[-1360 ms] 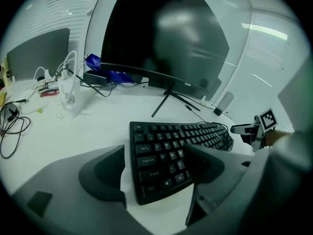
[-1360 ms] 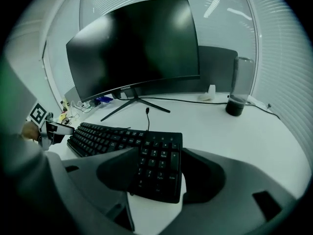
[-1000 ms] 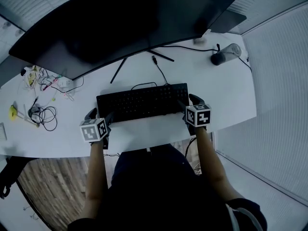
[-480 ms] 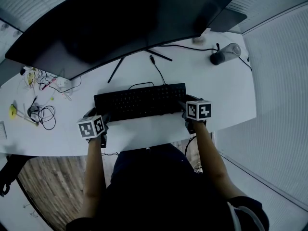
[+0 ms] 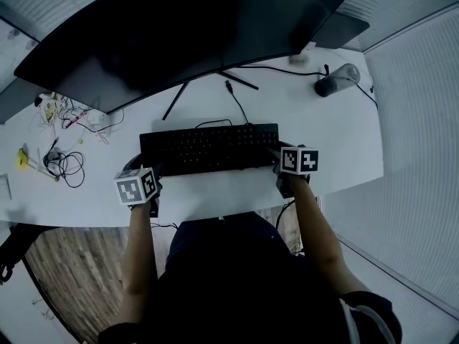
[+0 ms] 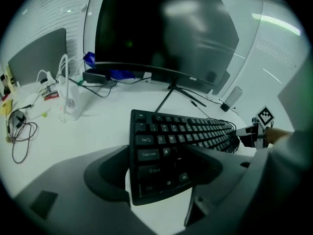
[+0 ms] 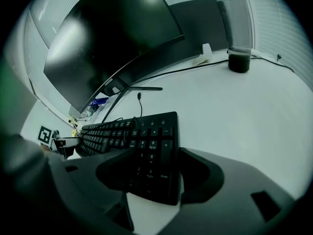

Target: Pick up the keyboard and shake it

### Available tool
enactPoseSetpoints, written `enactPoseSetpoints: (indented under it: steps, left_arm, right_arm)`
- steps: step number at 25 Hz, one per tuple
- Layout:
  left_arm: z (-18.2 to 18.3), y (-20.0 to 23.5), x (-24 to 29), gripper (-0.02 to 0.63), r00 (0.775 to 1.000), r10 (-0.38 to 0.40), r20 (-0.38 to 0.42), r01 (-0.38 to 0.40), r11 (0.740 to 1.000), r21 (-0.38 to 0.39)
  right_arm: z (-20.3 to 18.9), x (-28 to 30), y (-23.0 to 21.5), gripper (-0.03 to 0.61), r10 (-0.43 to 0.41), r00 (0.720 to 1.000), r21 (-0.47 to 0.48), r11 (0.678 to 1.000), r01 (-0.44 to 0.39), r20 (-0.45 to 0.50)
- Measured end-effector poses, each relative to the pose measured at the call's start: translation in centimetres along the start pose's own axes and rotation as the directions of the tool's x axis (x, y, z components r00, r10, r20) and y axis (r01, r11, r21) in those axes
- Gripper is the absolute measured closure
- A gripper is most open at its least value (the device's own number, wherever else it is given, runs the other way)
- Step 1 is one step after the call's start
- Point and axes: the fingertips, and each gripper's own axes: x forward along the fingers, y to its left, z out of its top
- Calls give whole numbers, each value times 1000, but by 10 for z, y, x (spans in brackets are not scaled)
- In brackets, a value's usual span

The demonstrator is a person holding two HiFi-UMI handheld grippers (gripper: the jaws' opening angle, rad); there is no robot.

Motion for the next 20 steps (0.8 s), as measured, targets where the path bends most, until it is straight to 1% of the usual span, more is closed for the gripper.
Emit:
enactPoseSetpoints:
  steps: [3, 6, 11, 14, 16, 18, 20]
  left_arm:
    - [21, -9, -22, 267, 997, 36, 66, -40, 997, 63]
    - [47, -19, -49, 266, 986, 65, 150, -85, 988, 129]
    - [79, -41, -91, 267, 961, 90, 260, -148, 966, 214]
    - [90, -51, -106, 267, 947, 109, 303, -194, 944, 266]
    - [93, -53, -109, 267, 941, 114, 318, -205, 940, 272]
    - [92, -50, -108, 267, 938, 105, 331, -191, 952, 240]
    - [89, -47, -106, 267, 932, 89, 350, -164, 968, 190]
  right_arm:
    - [-4, -3, 3, 293, 50, 999, 57, 997, -50, 9]
    - [-8, -4, 10, 293, 116, 993, 118, 986, -119, 29]
    - [-12, -6, 20, 293, 217, 974, 194, 955, -227, 72]
    - [-11, -8, 24, 293, 255, 962, 212, 939, -272, 101]
    - [-6, -13, 25, 294, 254, 959, 198, 941, -275, 122]
    - [4, -21, 24, 293, 234, 962, 153, 955, -254, 141]
    - [22, -34, 25, 293, 198, 966, 80, 974, -214, 167]
